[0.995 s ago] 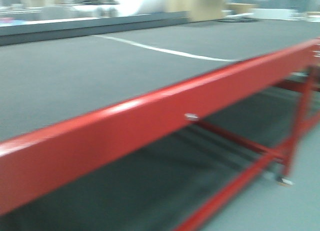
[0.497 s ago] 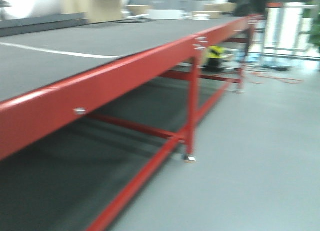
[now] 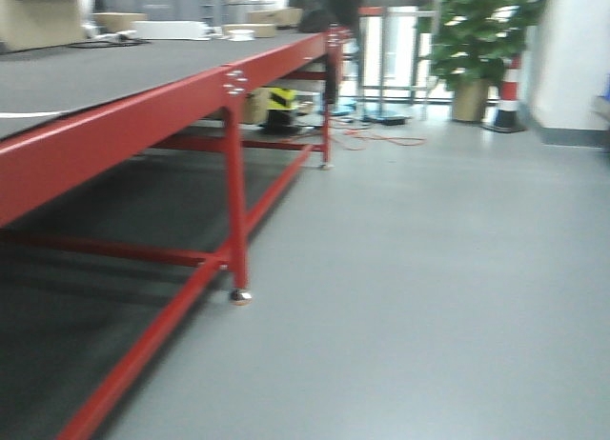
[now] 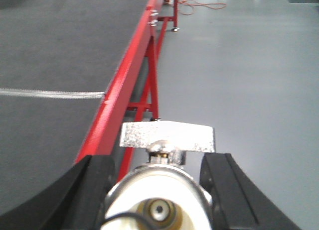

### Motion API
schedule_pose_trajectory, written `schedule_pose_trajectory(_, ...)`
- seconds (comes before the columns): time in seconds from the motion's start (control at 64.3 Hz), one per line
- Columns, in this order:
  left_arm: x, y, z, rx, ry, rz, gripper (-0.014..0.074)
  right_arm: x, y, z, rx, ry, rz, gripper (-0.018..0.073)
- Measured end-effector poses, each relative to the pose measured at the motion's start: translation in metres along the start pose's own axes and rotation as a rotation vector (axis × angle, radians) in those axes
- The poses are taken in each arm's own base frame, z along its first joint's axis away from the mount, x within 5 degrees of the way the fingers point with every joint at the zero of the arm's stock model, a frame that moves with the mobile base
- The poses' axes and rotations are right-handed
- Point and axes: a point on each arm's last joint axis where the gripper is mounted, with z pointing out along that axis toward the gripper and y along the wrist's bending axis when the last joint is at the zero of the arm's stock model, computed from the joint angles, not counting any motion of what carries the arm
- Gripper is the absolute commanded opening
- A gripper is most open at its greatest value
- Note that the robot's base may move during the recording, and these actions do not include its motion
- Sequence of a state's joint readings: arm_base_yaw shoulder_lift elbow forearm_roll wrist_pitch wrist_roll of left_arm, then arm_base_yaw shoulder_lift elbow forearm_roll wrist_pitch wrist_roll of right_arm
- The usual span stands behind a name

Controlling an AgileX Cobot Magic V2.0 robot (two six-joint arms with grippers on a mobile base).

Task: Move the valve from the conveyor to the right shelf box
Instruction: 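Carry both valves while the base drives to the steel shelf rack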

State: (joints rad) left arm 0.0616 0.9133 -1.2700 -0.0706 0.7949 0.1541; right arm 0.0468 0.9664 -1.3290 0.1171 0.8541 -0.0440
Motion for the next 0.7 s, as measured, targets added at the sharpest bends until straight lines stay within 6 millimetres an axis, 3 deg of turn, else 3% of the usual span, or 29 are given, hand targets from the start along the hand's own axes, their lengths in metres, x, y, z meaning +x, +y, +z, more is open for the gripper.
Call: schedule_pose_trajectory(0.699, -0.0001, 0.0, -0.0008, 0.0, -0.002, 0.0, -0.0111, 0.0, 0.0001, -0.0009, 0.0, -0.002, 0.0, -0.0162)
